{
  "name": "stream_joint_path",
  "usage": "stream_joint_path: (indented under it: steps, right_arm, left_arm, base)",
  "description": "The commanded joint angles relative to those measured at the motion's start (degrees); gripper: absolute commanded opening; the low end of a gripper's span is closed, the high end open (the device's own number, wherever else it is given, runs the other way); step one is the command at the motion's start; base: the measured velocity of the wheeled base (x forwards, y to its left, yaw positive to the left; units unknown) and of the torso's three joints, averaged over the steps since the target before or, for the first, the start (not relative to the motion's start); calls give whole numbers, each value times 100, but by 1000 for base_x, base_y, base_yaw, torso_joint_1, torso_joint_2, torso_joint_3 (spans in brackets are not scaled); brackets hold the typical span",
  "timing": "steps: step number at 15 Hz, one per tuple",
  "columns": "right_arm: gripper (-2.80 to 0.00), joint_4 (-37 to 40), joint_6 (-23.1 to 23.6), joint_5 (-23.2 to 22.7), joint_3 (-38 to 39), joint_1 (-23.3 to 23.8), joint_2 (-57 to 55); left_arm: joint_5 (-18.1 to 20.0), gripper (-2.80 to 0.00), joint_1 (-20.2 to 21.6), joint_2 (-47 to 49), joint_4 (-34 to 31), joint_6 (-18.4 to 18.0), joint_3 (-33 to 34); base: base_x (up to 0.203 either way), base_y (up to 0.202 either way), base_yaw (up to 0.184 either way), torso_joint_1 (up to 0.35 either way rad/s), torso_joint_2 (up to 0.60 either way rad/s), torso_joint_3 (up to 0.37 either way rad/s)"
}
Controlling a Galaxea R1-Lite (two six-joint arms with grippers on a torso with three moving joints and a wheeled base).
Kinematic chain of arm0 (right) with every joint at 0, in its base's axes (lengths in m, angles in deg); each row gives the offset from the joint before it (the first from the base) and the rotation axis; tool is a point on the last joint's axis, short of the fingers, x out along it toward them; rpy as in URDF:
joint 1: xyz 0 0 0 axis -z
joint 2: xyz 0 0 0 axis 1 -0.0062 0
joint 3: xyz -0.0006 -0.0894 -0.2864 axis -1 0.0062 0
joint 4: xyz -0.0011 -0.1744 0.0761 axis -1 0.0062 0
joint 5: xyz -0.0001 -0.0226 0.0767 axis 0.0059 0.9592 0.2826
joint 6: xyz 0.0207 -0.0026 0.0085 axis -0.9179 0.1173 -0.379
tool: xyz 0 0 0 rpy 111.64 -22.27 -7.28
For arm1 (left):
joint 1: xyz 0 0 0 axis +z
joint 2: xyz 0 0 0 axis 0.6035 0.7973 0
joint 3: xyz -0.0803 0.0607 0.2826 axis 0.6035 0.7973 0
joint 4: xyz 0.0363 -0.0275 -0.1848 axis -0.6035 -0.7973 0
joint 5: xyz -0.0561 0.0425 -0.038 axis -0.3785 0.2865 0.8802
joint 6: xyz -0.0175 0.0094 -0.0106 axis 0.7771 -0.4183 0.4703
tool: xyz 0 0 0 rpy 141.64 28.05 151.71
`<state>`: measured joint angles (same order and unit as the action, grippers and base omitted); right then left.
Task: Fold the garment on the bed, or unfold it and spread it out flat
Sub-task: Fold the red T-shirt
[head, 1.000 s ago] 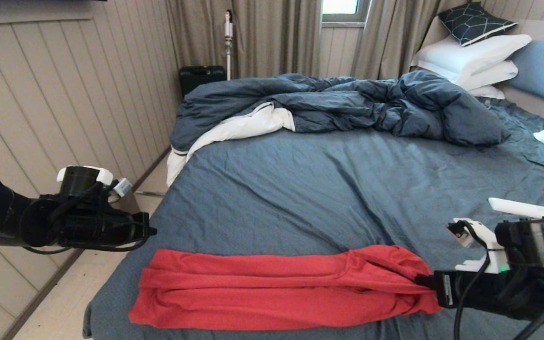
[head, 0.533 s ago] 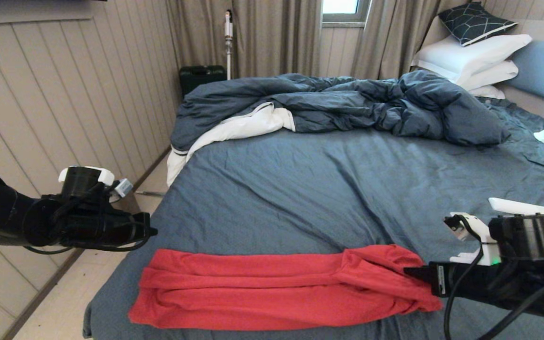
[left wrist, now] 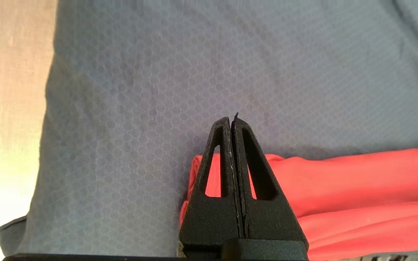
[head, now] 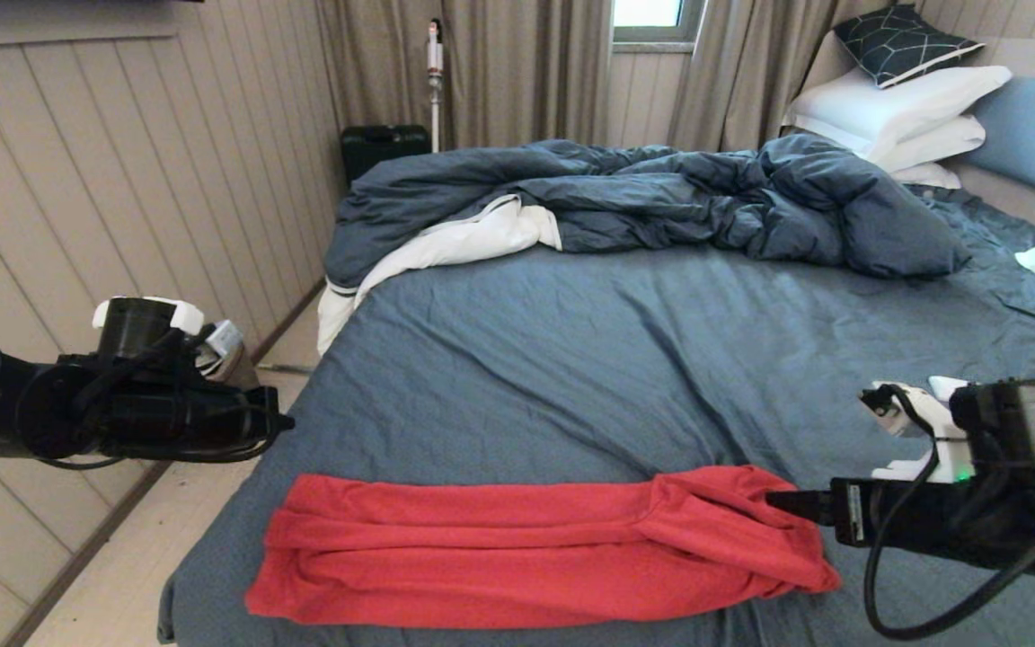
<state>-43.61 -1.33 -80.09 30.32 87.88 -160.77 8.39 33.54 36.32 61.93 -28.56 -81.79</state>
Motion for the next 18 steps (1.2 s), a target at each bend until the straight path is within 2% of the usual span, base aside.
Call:
stream_joint_path:
  steps: [1, 3, 7, 12, 18]
  right_arm:
    - [0, 497, 10, -8, -315, 60, -247]
    - [0, 785, 26, -9, -645, 74, -615]
    - [0, 1166, 36, -17, -1155, 47, -1075]
    - [0, 1167, 30, -17, -1142, -30, -1255]
    - [0, 1140, -30, -33, -1332, -328, -1673]
  left_arm:
    - [-122, -280, -4, -87, -31, 76, -39]
    - [-497, -280, -12, -98, -315, 191, -39]
    - [-536, -280, 141, -394, -437, 201, 304]
    - [-836, -280, 314, -823, -419, 224, 802]
    - [-800, -280, 419, -1273, -362, 329, 1269]
  base:
    - [0, 0, 0, 0, 0, 0]
    - [0, 0, 0, 0, 0, 0]
    - [0, 0, 0, 0, 0, 0]
    - [0, 0, 0, 0, 0, 0]
    - [0, 0, 0, 0, 0, 0]
